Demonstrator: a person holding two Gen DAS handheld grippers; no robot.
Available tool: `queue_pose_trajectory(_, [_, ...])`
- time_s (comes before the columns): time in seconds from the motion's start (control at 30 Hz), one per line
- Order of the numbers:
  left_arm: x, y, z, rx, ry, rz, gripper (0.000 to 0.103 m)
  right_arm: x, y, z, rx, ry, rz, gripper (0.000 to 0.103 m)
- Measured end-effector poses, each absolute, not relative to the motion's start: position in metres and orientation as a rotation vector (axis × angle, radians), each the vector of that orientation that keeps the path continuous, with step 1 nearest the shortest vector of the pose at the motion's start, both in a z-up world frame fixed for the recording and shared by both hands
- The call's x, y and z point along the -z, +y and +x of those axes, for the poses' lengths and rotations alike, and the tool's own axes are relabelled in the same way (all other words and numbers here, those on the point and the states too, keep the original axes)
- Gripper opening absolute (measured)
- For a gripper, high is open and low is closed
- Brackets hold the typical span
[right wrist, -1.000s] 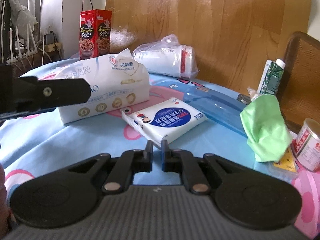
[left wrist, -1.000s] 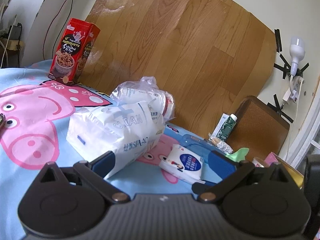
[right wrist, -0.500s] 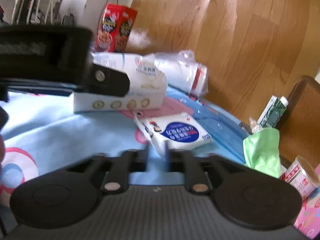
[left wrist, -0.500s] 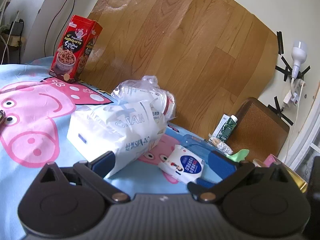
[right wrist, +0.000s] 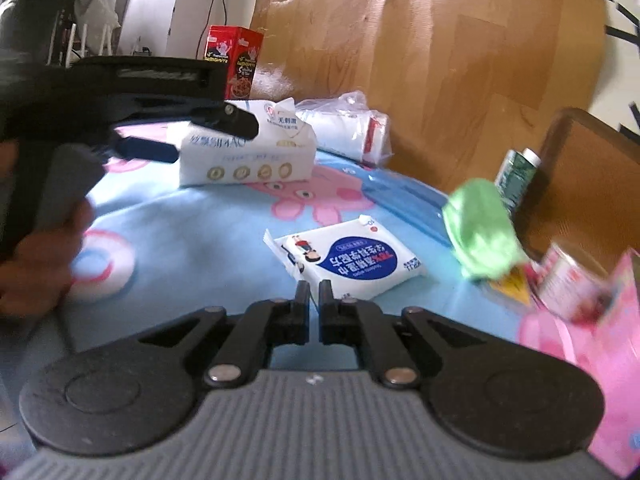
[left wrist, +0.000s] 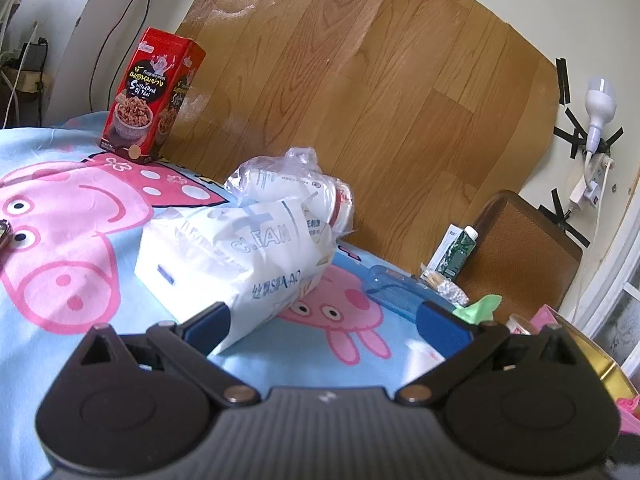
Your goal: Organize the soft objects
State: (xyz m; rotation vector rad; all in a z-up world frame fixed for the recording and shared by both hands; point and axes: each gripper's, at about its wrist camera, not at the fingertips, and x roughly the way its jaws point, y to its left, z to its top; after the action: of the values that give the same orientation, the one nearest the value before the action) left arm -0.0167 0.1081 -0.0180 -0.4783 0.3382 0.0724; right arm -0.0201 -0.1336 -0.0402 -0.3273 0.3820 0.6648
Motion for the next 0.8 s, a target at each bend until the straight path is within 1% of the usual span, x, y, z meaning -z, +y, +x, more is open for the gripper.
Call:
queue_pose_trajectory(0.13, [0.019,0.109,-0.014,-0.073,0.362,-0.485,0.103,0.045,-0.164,-0.038,-0.656,0.38,-0.316,0.009])
queue_pose_trajectory(0.17, [0.02,0.109,-0.013,-0.072,0.369,-0.486,0.103,0.046,-0.17,-0.041,-0.646,0.378,-0.309,0.012])
queue_pose_trajectory(0.23, [0.02,0.109,-0.011,-0.07,0.381,-0.483,0.103,0.046,-0.178,-0.039,-0.637,0.39,-0.28,0.03])
queue_pose_trajectory(0.27, [0.02,0.108,-0.011,-0.072,0.386,-0.478,0.103,0.046,-0.181,-0.036,-0.631,0.397,-0.253,0.047])
queue_pose_trajectory(0.3, [0.02,0.107,-0.011,-0.073,0.389,-0.47,0.103,0.045,-0.184,-0.033,-0.628,0.404,-0.221,0.054])
queue_pose_trajectory(0.43, [0.018,0.1,-0.011,-0.068,0.39,-0.427,0.103,0.046,-0.189,-0.02,-0.629,0.462,-0.15,0.057])
queue_pose_trajectory(0.6, [0.012,0.08,-0.008,0.064,0.444,-0.369,0.102,0.046,-0.19,-0.014,-0.652,0.49,-0.12,0.078])
queue_pose_trajectory(0.7, [0.011,0.062,-0.004,0.202,0.493,-0.41,0.099,0.047,-0.184,-0.01,-0.648,0.488,-0.154,0.079])
queue_pose_trajectory(0.8, [0.012,0.033,0.01,0.266,0.568,-0.354,0.093,0.048,-0.175,-0.001,-0.649,0.503,-0.19,0.078])
